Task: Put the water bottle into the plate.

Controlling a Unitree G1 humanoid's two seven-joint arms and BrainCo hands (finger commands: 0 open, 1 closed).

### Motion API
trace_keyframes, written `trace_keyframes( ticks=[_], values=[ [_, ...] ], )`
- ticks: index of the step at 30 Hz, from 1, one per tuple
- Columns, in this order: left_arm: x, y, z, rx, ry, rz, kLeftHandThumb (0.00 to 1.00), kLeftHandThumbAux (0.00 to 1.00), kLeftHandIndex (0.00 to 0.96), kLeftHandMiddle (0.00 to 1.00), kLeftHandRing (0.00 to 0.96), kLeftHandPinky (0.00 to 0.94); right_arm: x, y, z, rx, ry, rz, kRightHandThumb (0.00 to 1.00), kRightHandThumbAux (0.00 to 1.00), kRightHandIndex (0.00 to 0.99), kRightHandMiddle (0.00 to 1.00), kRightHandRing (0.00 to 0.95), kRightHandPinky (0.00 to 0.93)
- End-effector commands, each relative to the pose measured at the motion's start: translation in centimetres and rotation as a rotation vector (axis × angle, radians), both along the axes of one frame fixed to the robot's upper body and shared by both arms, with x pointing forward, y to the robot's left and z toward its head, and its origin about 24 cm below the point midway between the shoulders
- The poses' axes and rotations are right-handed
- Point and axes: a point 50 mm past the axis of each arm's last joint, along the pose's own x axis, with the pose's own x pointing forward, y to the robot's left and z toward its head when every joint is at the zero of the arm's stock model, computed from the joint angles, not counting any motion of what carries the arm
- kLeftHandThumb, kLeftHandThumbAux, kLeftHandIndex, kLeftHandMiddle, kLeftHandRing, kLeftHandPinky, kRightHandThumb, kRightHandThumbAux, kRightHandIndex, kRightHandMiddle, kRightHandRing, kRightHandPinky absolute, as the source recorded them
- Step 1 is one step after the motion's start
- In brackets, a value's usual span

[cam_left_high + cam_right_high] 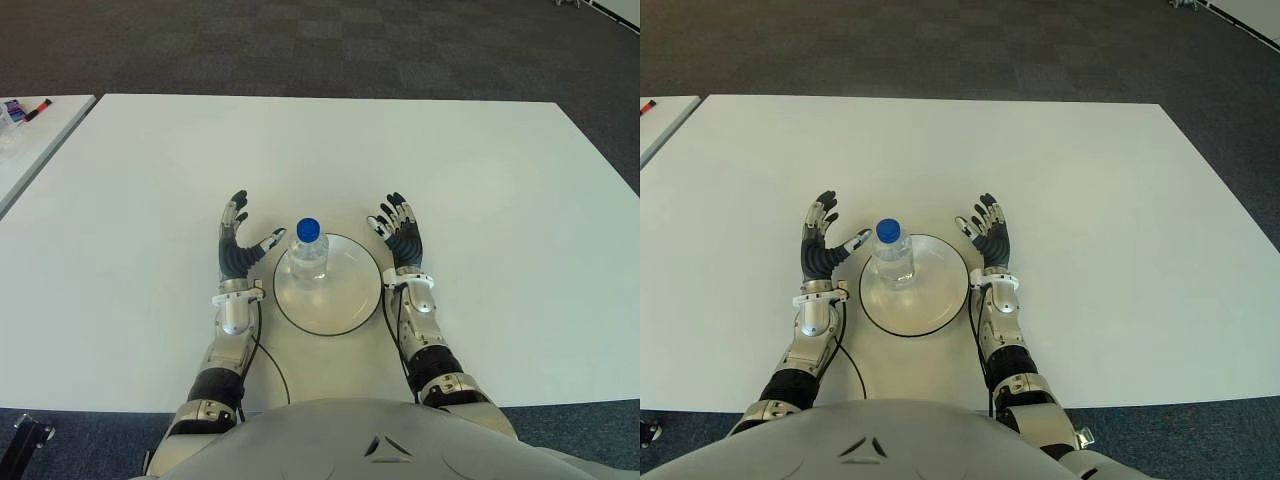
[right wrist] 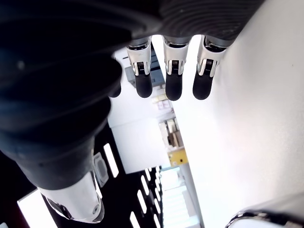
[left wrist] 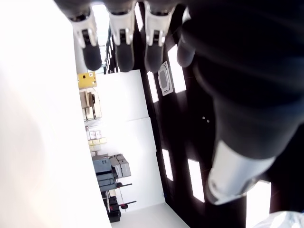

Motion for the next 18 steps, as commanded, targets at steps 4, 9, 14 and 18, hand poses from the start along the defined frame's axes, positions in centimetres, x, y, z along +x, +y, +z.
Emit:
trace_keyframes(
  ticks=[4,9,14,18],
  values=[
    [-0.95,0.30,-1.66,0.052,0.093,0.002,0.000,0.817,0.149,0.143,0.133,0.157,-2.12,4.09,-2.21,0.159,0.153,-0.003,0.037,0.836,0.100,0.109,0.102,0.142],
    [-0.98,0.27,-1.88,0.060,0.104,0.004,0.000,0.827,0.154,0.146,0.134,0.158,-2.15,4.07,-2.19,0.157,0.152,-0.001,0.035,0.835,0.096,0.107,0.101,0.140],
    [-0.96,0.21,-2.04,0.052,0.122,0.004,0.000,0.857,0.158,0.149,0.136,0.157,-2.16,4.03,-2.16,0.150,0.150,0.001,0.033,0.834,0.093,0.104,0.099,0.139],
    [-0.94,0.18,-2.12,0.049,0.131,0.004,0.000,0.877,0.160,0.149,0.136,0.156,-2.16,3.99,-2.13,0.148,0.149,0.002,0.035,0.831,0.091,0.102,0.098,0.139]
  ],
)
